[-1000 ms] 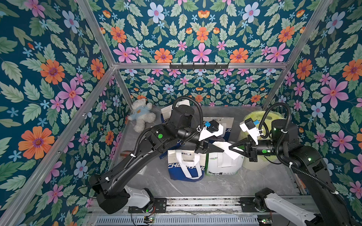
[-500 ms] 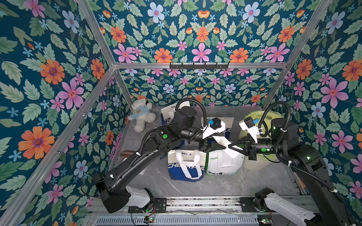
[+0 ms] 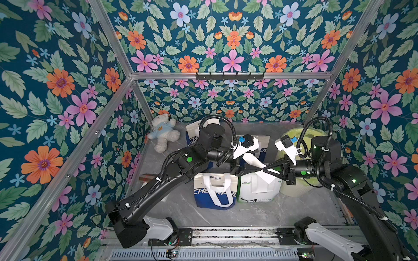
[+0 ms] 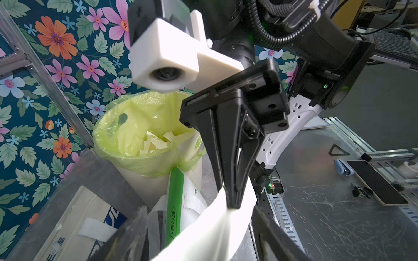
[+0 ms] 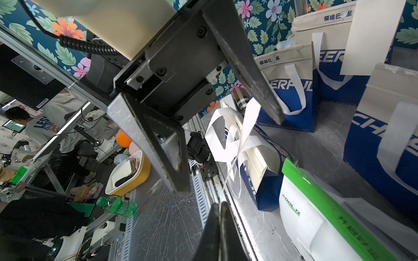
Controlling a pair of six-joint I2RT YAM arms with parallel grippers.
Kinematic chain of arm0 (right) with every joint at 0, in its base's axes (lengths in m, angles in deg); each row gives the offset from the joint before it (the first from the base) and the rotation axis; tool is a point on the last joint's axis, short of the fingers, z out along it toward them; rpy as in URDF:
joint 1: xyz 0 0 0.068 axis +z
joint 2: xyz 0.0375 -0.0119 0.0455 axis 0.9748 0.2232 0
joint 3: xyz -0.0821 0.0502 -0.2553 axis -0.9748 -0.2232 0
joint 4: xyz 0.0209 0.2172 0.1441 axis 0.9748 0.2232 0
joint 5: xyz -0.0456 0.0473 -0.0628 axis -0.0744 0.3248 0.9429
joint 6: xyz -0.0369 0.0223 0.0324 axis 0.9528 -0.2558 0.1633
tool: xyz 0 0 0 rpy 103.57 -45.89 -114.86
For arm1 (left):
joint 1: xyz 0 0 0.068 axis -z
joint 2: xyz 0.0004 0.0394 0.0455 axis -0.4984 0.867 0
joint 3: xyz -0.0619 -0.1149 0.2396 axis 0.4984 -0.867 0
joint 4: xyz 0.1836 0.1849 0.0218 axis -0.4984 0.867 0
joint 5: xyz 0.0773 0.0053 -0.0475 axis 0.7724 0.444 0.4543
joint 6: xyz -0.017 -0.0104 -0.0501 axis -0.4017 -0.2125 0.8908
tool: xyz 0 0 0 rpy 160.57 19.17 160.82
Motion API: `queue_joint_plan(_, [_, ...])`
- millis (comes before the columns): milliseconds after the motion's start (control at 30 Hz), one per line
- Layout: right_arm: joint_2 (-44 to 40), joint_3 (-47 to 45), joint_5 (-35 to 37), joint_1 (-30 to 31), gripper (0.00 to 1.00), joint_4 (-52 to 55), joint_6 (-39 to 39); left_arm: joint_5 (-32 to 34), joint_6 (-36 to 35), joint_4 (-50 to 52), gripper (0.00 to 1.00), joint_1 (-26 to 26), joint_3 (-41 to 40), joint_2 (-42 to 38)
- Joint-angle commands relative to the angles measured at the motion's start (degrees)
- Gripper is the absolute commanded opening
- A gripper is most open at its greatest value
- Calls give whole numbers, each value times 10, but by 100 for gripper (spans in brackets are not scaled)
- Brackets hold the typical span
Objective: Shred takeout receipts and throw away
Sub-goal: Shred the takeout receipt.
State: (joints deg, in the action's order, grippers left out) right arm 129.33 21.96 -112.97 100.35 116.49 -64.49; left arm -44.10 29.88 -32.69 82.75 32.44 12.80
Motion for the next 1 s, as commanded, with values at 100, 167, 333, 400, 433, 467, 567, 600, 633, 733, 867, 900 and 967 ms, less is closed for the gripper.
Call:
queue_joint_plan(100, [-7, 0, -1, 0, 0, 4, 12, -61, -20, 38, 56, -1, 40, 28])
queue_joint_plan(167, [-6, 1, -1, 1, 0, 5, 13, -55, -22, 48, 59, -1, 41, 31])
queue_joint_plan(333, [-9, -1, 2, 0, 0, 7, 15, -60, -34, 60, 57, -1, 38, 25])
queue_joint_plan(400, [-11, -1, 3, 0, 0, 7, 15, -72, -36, 66, 50, -1, 41, 28])
queue_joint_plan(433, [-11, -1, 5, 0, 0, 5, 15, -76, -36, 72, 46, -1, 45, 31])
queue_joint_plan(467, [-12, -2, 6, 0, 0, 5, 14, -79, -37, 77, 44, -1, 49, 34])
queue_joint_plan(567, [-12, -1, 6, 0, 0, 6, 14, -76, -43, 87, 43, -1, 53, 37])
queue_joint_plan(600, [-12, -1, 5, 0, 0, 8, 15, -75, -44, 90, 42, -1, 53, 37])
queue_joint_plan(633, [-12, -1, 5, 0, 0, 9, 15, -76, -45, 90, 40, -1, 53, 37])
queue_joint_plan(733, [-12, -1, 8, 0, 0, 11, 16, -79, -45, 92, 36, -1, 53, 37])
queue_joint_plan(867, [-12, -2, 10, 1, 0, 13, 18, -76, -52, 102, 33, -2, 54, 36])
queue_joint_plan(900, [-11, -3, 10, 0, 0, 13, 18, -75, -53, 104, 32, -2, 53, 35])
queue_joint_plan(967, [-13, -4, 12, 1, 0, 13, 18, -75, -54, 105, 25, -2, 53, 33])
